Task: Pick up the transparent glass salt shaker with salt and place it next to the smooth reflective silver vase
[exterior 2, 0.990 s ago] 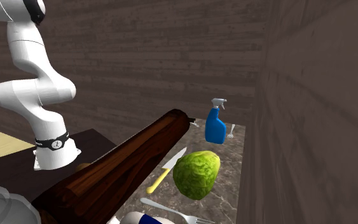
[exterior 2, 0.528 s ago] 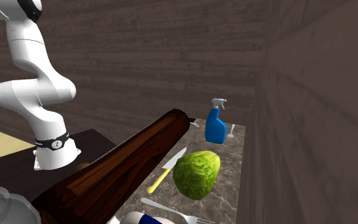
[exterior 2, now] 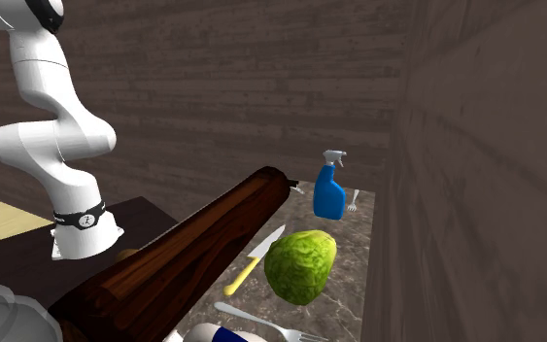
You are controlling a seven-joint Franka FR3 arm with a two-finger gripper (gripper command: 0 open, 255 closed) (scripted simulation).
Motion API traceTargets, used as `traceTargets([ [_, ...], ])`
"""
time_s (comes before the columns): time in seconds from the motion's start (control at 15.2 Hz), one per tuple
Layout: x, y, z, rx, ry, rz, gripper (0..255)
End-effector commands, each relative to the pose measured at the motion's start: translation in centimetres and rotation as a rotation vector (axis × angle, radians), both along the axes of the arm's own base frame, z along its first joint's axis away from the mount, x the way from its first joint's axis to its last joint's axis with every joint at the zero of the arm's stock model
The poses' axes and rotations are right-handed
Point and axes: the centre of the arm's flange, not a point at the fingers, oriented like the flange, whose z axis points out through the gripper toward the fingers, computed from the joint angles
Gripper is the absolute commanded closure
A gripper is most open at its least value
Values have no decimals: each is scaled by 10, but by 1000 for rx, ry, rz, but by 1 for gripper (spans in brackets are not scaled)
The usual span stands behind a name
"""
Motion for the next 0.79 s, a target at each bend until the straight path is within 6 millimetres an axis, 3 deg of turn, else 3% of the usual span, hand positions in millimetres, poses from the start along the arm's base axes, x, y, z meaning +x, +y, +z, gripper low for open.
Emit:
traceTargets([
  [0.0,-1,-1,-11,0,0,0,255],
  [0.73,-1,-1,-70,0,0,0,255],
])
